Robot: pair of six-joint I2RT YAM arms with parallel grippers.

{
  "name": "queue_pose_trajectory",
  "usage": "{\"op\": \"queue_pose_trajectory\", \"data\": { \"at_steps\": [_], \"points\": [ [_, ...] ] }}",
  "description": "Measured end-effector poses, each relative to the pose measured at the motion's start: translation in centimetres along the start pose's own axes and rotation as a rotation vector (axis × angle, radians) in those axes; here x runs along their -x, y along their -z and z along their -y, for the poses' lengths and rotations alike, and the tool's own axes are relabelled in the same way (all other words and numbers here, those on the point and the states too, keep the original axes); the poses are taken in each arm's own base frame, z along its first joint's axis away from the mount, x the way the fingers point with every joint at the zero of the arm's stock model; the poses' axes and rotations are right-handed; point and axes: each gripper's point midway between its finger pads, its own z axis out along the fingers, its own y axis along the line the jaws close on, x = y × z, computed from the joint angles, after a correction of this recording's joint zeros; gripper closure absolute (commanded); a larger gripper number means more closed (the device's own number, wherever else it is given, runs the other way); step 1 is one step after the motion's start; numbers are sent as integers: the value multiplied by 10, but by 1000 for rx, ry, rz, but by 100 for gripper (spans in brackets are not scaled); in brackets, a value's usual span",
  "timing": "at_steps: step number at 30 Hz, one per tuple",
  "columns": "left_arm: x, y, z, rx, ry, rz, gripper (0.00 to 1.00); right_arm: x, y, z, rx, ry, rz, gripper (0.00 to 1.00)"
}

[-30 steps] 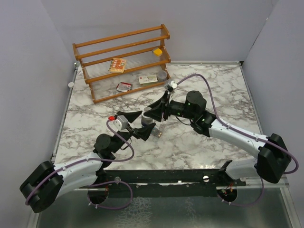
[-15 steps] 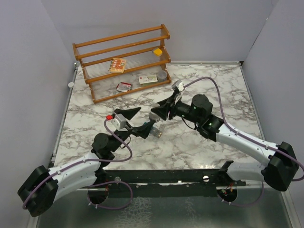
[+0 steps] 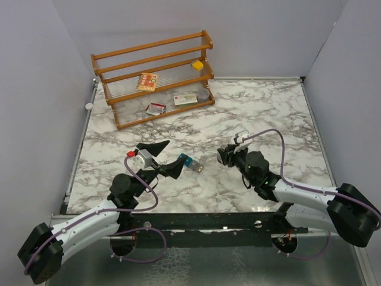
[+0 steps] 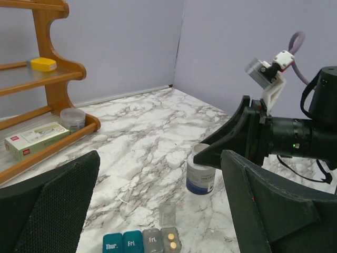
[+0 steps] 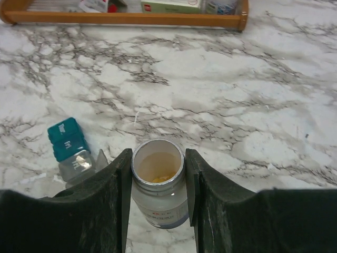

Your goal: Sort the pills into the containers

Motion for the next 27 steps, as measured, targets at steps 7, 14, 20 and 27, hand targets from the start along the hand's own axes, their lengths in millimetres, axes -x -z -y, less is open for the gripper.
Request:
{"op": "queue_pose_trajectory", "data": {
  "at_steps": [7, 14, 20, 27],
  "points": [
    [-12, 2, -2, 8, -5, -47, 1, 16, 17, 23, -114, 23, 133, 99],
    [-18, 2, -3, 10, -5, -66, 1, 7, 30, 46, -214, 4, 188, 99],
    [-20, 5, -3, 10, -5, -67, 1, -28, 34, 66, -311, -3, 142, 99],
    [-22, 6, -4, 10, -5, -75, 1, -40, 29, 69, -339, -2, 132, 99]
  ]
}}
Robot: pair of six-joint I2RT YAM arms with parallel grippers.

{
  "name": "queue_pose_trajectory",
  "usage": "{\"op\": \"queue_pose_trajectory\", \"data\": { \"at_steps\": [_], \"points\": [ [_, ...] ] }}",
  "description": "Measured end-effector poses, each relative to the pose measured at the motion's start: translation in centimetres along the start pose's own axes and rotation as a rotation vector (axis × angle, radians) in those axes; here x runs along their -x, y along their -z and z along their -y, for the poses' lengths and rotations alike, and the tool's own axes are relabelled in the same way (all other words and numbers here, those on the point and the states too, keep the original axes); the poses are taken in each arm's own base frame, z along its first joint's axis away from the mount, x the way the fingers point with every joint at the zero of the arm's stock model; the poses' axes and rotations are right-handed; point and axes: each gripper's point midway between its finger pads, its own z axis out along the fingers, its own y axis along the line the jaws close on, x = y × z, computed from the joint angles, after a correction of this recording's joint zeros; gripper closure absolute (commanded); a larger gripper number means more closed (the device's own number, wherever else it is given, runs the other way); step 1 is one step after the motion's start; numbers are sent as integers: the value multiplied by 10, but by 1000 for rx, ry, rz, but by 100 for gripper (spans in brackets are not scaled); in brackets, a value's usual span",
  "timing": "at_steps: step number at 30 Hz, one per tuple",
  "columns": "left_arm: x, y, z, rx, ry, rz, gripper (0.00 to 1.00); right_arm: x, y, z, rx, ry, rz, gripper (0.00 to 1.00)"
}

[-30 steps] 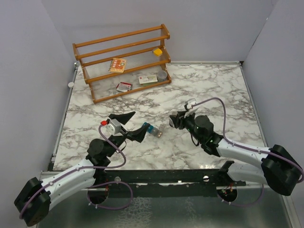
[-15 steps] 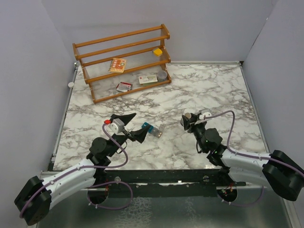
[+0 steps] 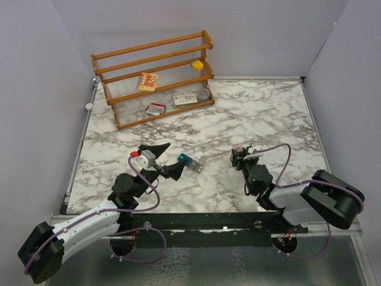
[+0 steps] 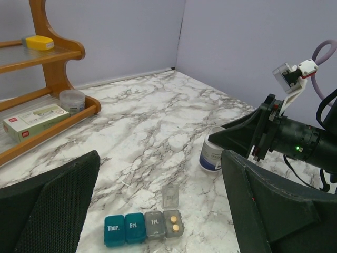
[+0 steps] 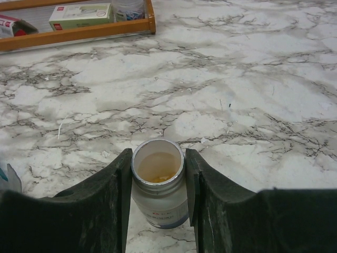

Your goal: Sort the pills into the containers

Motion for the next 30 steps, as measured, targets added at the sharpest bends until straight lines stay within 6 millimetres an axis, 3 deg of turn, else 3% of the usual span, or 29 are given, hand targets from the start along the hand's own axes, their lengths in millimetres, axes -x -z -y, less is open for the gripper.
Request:
{"op": "queue_pose_trajectory", "data": {
  "at_steps": [18, 27, 30],
  "points": [
    [-1, 2, 0, 0, 7, 1, 1, -3, -18, -7, -40, -19, 8, 99],
    [-2, 4, 0, 1, 7, 0, 1, -9, -18, -7, -59, -81, -11, 72],
    [-3, 4, 0, 2, 7, -5, 1, -13, -17, -6, -63, -89, -25, 71]
  ]
}}
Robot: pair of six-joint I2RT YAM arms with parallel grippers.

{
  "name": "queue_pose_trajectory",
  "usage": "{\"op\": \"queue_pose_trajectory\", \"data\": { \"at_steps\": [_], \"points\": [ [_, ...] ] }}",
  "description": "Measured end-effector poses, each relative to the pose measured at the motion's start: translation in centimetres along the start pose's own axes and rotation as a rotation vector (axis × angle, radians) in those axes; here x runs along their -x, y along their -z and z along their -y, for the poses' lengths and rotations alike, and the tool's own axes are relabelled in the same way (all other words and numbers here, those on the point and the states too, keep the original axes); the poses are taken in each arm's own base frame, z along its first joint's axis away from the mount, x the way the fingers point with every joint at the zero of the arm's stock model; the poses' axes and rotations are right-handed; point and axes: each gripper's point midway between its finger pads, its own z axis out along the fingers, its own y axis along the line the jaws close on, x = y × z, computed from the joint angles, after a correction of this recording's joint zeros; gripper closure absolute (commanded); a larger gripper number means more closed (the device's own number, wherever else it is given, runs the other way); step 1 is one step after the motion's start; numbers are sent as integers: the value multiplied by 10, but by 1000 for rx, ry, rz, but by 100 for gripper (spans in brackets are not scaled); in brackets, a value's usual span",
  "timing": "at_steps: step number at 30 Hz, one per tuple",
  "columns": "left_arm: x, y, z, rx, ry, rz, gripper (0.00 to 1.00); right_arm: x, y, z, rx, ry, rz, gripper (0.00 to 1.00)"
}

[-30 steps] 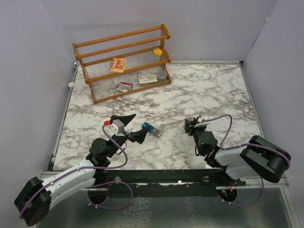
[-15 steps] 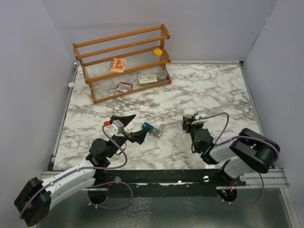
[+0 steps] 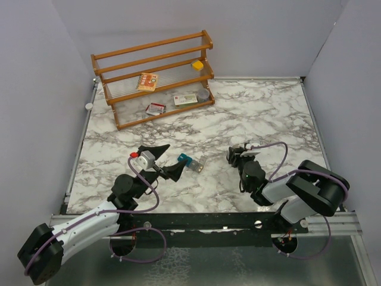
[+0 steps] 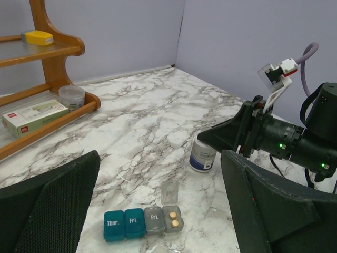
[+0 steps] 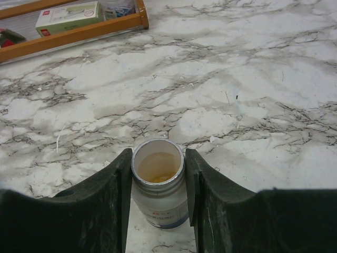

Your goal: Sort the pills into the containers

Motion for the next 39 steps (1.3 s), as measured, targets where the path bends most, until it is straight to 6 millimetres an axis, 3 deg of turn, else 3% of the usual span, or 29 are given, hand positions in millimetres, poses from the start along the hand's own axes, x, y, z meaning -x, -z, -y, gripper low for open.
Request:
{"op": "queue_pose_trajectory", "data": {
  "at_steps": [3, 7, 11, 23, 31, 35, 37, 39],
  "points": [
    [-2, 0, 0, 1, 0, -7, 1, -1, 0, 0, -2, -8, -5, 68],
    [-4, 0, -1, 3, -1, -14, 1, -1, 0, 0, -5, -18, -5, 33],
    [-4, 0, -1, 4, -1, -16, 1, -3, 2, -2, -3, -19, -9, 19],
    [-8, 0, -2, 10, -1, -27, 1, -4, 5, -14, 23, 41, -17, 16],
    [-8, 0, -3, 13, -1, -28, 1, 8, 9, -23, 36, 100, 15, 16],
    [-8, 0, -3, 14, -1, -29, 1, 33, 17, -30, 48, 122, 80, 16],
    [-11, 0, -4, 16, -1, -38, 1, 58, 21, -37, 57, 110, 138, 16],
    [-15, 0, -5, 22, 0, -52, 1, 87, 23, -44, 62, 81, 192, 25]
  ]
}}
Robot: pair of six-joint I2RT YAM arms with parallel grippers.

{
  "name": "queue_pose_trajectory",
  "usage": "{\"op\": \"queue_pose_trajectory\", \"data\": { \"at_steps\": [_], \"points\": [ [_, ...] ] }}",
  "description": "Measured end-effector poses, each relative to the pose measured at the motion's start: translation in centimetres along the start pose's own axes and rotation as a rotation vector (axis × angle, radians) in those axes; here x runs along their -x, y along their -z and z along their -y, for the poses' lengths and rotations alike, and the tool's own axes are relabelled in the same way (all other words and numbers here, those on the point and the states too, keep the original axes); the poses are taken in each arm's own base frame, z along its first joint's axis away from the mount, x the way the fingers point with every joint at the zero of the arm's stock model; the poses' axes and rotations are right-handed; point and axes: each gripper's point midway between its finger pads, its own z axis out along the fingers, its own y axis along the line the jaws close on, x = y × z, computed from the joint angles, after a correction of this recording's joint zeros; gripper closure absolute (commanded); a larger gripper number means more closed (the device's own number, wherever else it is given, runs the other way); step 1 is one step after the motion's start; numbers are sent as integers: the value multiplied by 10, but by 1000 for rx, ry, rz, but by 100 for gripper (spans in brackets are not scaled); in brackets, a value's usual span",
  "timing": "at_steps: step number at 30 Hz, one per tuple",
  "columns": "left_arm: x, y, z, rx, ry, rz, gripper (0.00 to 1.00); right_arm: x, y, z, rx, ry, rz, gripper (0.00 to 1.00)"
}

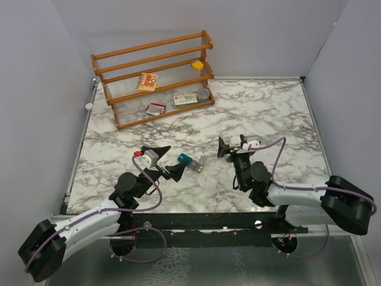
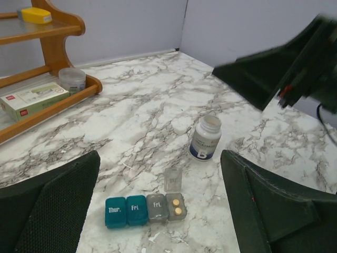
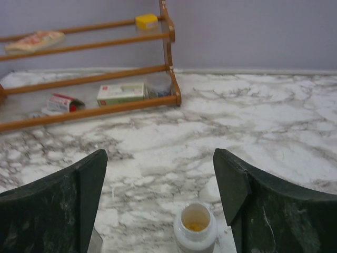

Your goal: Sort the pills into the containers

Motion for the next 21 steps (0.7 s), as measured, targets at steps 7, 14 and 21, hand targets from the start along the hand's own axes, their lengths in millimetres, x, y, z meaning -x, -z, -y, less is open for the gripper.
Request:
{"op": "queue_pose_trajectory", "data": {
  "at_steps": [7, 14, 21],
  "points": [
    [-13, 0, -11, 66, 30, -38, 1, 74, -24, -49, 139, -46, 27, 73],
    [-38, 6, -26, 155, 85, -102, 8, 7, -15, -105, 383, 47, -231, 78],
    [-72, 3, -40, 247, 98, -230, 62, -60, 6, -122, 477, 78, -444, 99]
  ]
}}
